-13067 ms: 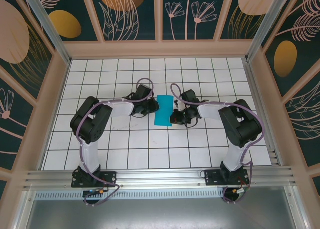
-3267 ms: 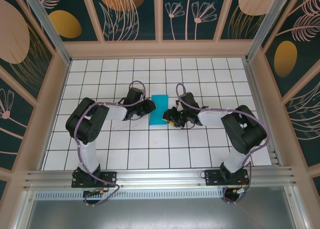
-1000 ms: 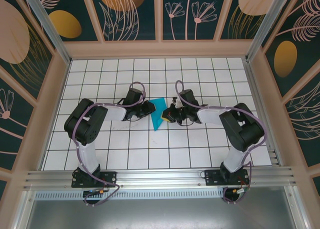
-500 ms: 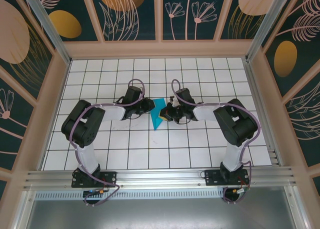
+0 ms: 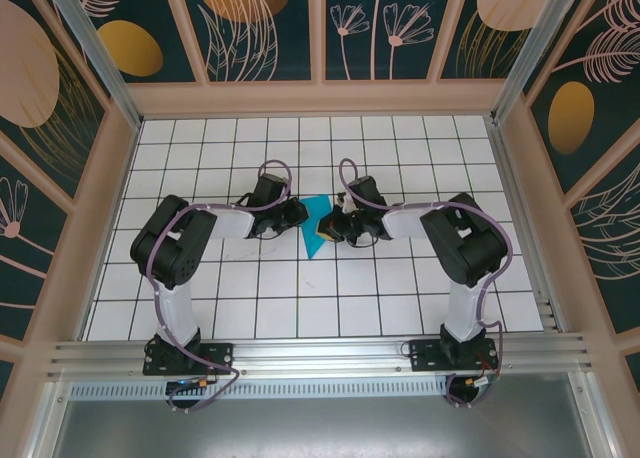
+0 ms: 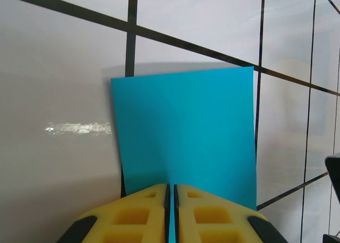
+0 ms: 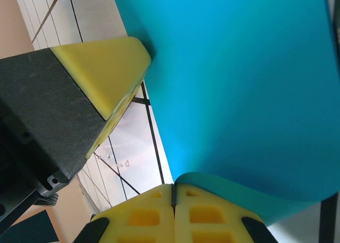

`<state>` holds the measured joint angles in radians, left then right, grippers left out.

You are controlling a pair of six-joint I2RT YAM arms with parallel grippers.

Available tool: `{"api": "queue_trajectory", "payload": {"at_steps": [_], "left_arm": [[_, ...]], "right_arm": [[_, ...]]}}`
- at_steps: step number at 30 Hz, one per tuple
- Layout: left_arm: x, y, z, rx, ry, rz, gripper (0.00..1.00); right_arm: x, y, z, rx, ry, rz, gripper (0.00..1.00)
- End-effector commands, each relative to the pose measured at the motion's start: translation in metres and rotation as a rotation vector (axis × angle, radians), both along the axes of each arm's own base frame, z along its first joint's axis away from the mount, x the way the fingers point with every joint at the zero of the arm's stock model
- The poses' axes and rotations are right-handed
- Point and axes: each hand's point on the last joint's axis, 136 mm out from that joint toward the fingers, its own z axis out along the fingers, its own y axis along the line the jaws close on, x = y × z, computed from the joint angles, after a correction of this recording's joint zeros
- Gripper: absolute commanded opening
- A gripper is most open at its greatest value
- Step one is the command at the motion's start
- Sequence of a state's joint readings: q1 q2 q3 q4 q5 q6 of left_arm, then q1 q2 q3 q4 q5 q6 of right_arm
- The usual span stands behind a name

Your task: Fold a paper plane with a square sheet of paper (pick it up from the middle)

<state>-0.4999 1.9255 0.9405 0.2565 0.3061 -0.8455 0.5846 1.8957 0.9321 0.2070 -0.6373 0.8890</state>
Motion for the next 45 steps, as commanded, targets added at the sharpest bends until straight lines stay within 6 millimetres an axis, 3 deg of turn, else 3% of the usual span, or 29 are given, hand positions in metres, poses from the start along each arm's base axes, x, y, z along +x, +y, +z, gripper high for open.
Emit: {"api": "queue_trajectory", "payload": {"at_steps": [1, 45], "left_arm": [[-0.006, 0.002, -0.018, 0.044, 0.043, -0.017, 0.14], [-0.012, -0.004, -0.024, 0.021, 0.066, -0.051, 0.14]], "right_arm": [[0.006, 0.010, 0.004, 0.017, -0.050, 0.033, 0.07], [0.006, 0.020, -0.014, -0.042, -0.095, 0.140, 0.08]]}}
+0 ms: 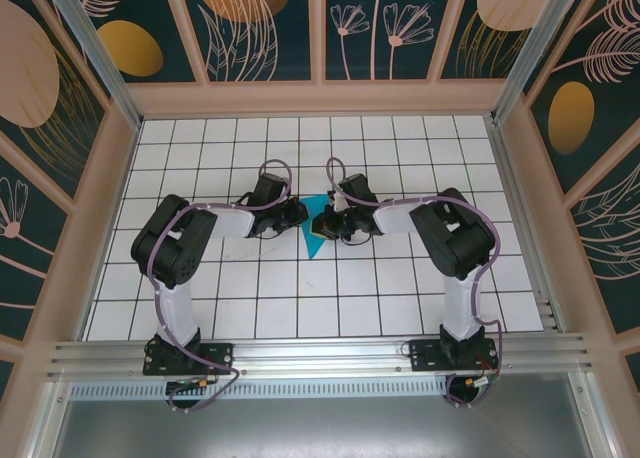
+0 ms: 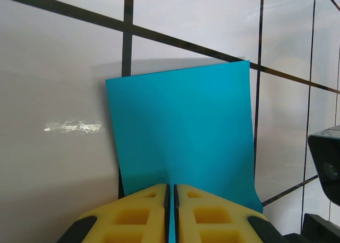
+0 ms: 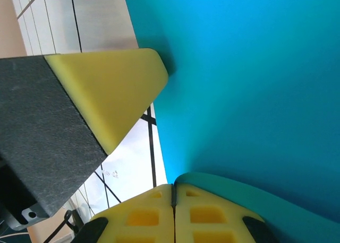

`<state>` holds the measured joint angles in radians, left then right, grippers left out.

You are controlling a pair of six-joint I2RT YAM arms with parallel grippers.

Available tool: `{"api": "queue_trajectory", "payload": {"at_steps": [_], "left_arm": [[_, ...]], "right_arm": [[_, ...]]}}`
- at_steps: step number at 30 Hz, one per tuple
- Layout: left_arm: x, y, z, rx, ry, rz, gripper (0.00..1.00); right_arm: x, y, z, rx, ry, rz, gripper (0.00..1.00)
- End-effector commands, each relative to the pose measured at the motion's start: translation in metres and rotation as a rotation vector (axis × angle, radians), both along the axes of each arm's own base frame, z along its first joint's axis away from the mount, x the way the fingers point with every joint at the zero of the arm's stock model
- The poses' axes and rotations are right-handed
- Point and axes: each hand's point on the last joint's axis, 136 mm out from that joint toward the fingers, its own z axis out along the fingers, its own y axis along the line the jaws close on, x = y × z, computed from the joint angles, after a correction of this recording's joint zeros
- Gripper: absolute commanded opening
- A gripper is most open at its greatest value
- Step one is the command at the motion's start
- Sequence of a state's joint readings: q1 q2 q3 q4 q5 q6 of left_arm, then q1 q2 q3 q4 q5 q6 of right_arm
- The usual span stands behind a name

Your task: Fold a paper plane with a square sheet of paper (pick it up from the middle)

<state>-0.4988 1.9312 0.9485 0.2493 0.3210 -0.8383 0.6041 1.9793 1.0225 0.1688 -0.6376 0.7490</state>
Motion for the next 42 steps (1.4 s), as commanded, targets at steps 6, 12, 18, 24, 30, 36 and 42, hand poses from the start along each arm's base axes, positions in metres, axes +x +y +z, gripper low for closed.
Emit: {"api": "queue_trajectory", "payload": {"at_steps": [6, 12, 18, 24, 30, 36, 42], "left_arm": [[-0.011, -0.002, -0.024, 0.025, 0.060, -0.041, 0.14], [-0.012, -0.002, -0.025, 0.025, 0.063, -0.042, 0.14], [-0.012, -0.002, -0.026, 0.023, 0.067, -0.043, 0.14], [-0.012, -0.003, -0.025, 0.021, 0.066, -0.045, 0.14], [-0.013, -0.002, -0.025, 0.022, 0.069, -0.043, 0.14], [-0.007, 0.001, -0.007, 0.025, 0.042, -0.008, 0.16], [-0.001, 0.019, 0.013, 0.075, 0.019, 0.055, 0.20]], "right_arm": [[-0.003, 0.004, -0.005, -0.022, -0.013, 0.046, 0.08], [-0.002, 0.004, -0.008, -0.026, -0.012, 0.047, 0.08], [-0.002, 0.005, -0.009, -0.024, -0.013, 0.051, 0.08], [-0.002, 0.005, -0.011, -0.027, -0.009, 0.050, 0.08], [-0.002, 0.002, -0.016, -0.048, -0.002, 0.041, 0.09], [-0.005, -0.006, -0.026, -0.093, 0.016, 0.034, 0.17], [-0.009, -0.009, -0.032, -0.109, 0.028, 0.030, 0.27]]}}
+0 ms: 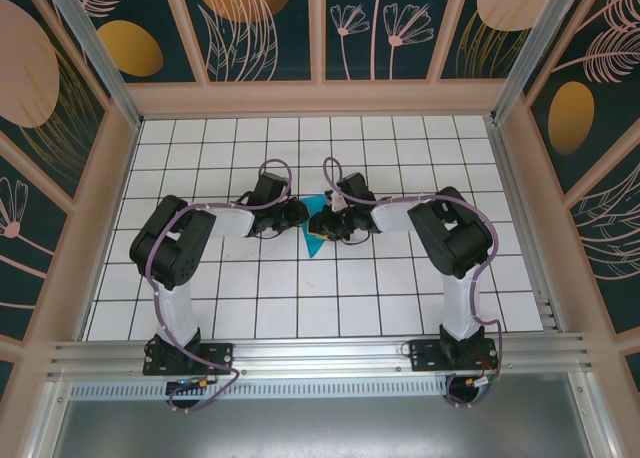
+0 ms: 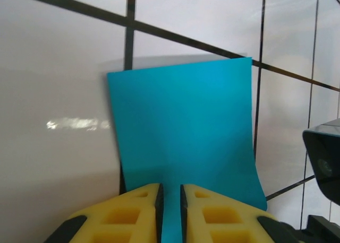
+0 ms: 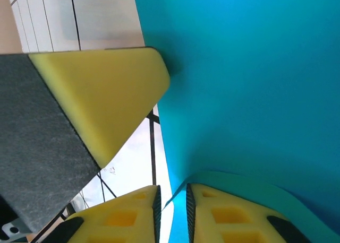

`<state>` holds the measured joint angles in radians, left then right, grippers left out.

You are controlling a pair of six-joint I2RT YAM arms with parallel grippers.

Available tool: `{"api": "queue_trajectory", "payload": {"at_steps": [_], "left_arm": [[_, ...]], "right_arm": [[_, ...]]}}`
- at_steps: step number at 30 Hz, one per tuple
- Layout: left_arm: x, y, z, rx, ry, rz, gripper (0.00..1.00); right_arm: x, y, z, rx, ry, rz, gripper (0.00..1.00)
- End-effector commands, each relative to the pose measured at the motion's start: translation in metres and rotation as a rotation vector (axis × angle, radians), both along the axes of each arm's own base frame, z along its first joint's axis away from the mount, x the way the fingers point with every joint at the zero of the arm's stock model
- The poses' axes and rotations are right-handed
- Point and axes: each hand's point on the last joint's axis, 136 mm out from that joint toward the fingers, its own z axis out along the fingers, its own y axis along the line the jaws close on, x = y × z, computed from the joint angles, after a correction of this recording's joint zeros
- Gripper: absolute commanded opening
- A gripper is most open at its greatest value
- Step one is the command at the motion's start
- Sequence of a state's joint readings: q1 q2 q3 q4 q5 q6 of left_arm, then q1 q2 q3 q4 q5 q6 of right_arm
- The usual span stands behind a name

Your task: Fold a paper plane with a square sheet of paper (pick it up from the middle)

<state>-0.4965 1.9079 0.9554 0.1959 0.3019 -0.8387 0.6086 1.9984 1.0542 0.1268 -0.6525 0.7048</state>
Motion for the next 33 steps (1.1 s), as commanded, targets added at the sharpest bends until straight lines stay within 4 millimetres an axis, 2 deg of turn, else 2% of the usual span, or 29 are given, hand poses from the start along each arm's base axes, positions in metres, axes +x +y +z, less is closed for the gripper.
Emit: {"api": "queue_trajectory", "payload": {"at_steps": [1, 5, 9, 18, 24, 29, 33], "left_arm": [[0.002, 0.019, 0.011, 0.062, 0.004, 0.055, 0.20], [0.006, 0.036, 0.021, 0.081, -0.011, 0.105, 0.21], [0.002, 0.039, 0.029, 0.063, -0.026, 0.098, 0.21], [-0.011, 0.017, 0.043, -0.057, -0.052, 0.006, 0.16], [-0.027, -0.004, 0.041, -0.101, -0.032, -0.067, 0.07], [-0.036, -0.014, 0.029, -0.099, 0.004, -0.093, 0.00], [-0.039, -0.012, 0.016, -0.067, 0.035, -0.083, 0.00]], "right_arm": [[-0.006, -0.013, -0.029, -0.099, 0.028, -0.012, 0.28], [-0.006, -0.014, -0.029, -0.101, 0.027, -0.017, 0.30], [-0.006, -0.016, -0.029, -0.105, 0.022, -0.024, 0.30], [-0.008, -0.019, -0.033, -0.117, 0.028, -0.029, 0.09], [-0.009, -0.022, -0.036, -0.133, 0.031, -0.027, 0.00], [-0.010, -0.024, -0.038, -0.139, 0.037, -0.029, 0.00], [-0.009, -0.024, -0.037, -0.138, 0.036, -0.032, 0.00]]}}
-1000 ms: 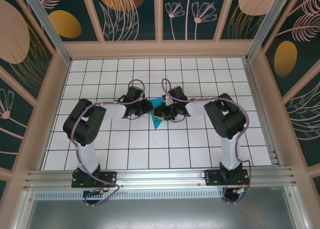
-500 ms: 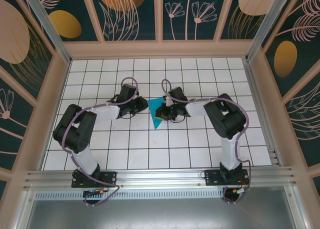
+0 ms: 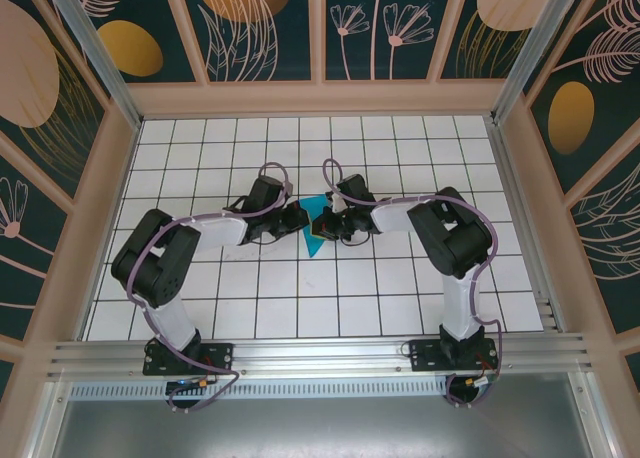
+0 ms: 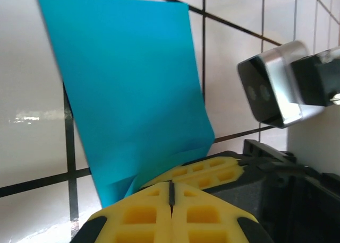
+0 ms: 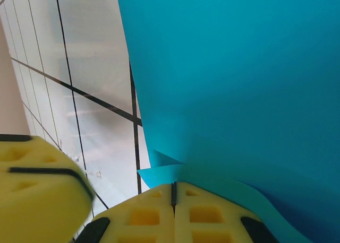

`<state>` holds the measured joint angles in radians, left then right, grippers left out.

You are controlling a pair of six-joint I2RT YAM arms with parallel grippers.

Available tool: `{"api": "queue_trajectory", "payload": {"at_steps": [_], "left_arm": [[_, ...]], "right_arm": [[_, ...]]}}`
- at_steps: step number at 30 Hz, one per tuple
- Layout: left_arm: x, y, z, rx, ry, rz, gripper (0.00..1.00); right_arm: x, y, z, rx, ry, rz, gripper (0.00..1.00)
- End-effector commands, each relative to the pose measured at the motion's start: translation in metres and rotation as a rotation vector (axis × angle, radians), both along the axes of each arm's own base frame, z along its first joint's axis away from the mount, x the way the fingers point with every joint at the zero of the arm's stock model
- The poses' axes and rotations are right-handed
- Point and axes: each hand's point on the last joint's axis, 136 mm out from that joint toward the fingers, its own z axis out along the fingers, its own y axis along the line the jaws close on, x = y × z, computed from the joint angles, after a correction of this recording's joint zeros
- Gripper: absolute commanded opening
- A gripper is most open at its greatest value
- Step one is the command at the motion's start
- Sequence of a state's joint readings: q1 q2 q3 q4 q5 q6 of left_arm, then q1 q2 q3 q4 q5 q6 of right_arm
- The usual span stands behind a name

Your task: Fold a paper plane with a square sheet of paper (pick it up from the middle)

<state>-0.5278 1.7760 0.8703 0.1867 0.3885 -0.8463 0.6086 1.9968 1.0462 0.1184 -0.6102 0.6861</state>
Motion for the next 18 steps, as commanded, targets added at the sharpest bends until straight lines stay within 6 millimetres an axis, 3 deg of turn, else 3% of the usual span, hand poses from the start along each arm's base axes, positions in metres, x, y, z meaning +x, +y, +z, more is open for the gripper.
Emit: {"api": "queue_trajectory", "payload": {"at_steps": [1, 18], "left_arm": [[-0.004, 0.001, -0.015, 0.023, 0.039, 0.007, 0.00], [-0.008, 0.004, -0.037, 0.088, 0.091, 0.003, 0.00]], "right_arm": [[-0.012, -0.018, -0.031, -0.100, 0.058, -0.019, 0.00], [-0.012, -0.019, -0.033, -0.104, 0.065, -0.027, 0.00]]}}
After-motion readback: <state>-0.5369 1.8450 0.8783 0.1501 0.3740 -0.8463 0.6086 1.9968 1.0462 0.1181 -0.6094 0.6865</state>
